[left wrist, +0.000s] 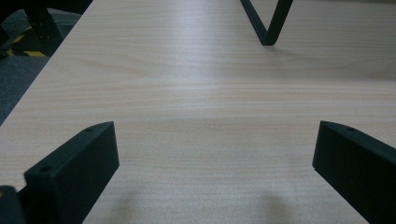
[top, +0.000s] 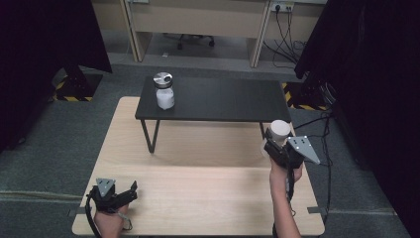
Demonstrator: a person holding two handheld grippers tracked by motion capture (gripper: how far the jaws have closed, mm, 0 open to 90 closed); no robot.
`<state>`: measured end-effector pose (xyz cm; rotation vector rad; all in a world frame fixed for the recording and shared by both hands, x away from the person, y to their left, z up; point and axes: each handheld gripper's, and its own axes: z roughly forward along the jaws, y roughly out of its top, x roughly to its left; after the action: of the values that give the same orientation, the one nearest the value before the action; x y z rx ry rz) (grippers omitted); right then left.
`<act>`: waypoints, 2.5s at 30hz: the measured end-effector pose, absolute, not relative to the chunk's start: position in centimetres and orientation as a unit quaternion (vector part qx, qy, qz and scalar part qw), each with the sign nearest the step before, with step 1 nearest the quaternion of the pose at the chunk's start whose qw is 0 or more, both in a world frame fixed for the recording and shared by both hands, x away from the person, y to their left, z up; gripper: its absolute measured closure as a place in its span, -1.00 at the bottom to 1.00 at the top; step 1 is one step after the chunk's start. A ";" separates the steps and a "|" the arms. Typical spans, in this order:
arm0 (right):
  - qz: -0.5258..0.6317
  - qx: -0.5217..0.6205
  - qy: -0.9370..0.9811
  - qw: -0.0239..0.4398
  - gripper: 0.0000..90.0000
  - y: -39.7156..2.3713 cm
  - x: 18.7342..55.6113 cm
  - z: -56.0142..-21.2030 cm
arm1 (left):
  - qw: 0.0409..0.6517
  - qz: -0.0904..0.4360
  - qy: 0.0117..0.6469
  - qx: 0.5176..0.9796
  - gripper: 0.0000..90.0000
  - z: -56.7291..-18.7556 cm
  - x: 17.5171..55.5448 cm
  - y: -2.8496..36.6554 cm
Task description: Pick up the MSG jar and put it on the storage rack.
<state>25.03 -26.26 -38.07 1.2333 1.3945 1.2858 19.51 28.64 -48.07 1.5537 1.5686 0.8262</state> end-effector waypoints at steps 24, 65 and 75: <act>0.535 0.483 0.550 0.421 -0.25 -27.0 26.8 -32.3 | 0.387 0.321 0.615 0.607 -1.00 -48.1 19.5 28.8; 0.540 0.476 0.550 0.424 -0.25 -25.1 34.4 -29.4 | 0.388 0.321 0.613 0.609 -1.00 -48.2 19.5 28.9; 0.539 0.479 0.547 0.425 -0.25 -24.8 36.1 -29.4 | 0.386 0.319 0.611 0.613 -1.00 -48.1 19.5 28.9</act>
<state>36.11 -24.85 -29.42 1.1985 1.3682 1.3487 19.53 28.93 -48.09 1.5600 1.5561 0.8131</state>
